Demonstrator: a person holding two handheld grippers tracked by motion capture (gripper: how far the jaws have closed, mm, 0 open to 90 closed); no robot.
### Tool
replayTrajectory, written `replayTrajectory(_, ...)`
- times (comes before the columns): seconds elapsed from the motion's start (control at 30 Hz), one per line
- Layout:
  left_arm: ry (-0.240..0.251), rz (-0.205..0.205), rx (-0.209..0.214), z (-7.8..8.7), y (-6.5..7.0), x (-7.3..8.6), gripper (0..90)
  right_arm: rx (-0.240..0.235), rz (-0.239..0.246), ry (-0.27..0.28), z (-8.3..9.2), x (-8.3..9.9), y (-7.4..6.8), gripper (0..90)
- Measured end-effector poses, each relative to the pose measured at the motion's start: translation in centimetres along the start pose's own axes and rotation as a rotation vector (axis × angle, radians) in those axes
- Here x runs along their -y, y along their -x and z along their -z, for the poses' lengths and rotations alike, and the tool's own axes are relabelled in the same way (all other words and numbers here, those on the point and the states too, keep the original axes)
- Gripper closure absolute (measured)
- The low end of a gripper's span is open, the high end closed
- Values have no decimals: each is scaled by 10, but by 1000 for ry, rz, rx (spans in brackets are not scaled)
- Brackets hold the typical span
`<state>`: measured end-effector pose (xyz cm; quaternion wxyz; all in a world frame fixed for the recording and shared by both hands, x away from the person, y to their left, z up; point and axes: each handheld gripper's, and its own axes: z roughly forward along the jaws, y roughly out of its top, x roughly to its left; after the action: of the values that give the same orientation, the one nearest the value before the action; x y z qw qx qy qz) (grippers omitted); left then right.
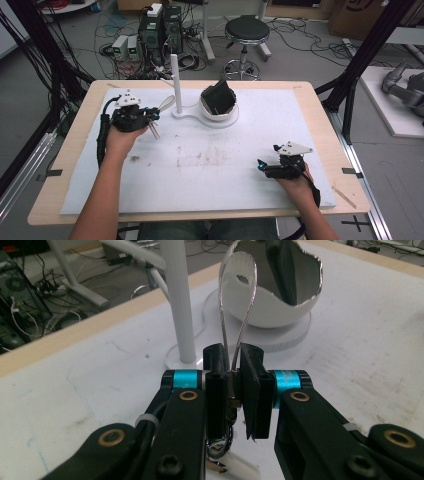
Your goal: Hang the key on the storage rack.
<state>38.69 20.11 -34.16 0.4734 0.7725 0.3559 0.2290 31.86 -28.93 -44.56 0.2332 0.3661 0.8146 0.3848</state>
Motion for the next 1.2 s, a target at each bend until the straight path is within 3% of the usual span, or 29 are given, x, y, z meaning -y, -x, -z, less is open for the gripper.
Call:
replayTrajectory(0.3,66,-54,-15,22,3,-40,815,-1,-1,4,0,0,0,174)
replayTrajectory(0.57,83,-74,-46,27,1,-67,815,0,-3,3,-1,0,0,174)
replayTrajectory(0.8,77,-82,-61,19,-1,-79,815,2,-5,1,0,1,1,174)
replayTrajectory(1.2,46,-83,-103,0,-3,-82,814,2,-13,3,0,1,2,174)
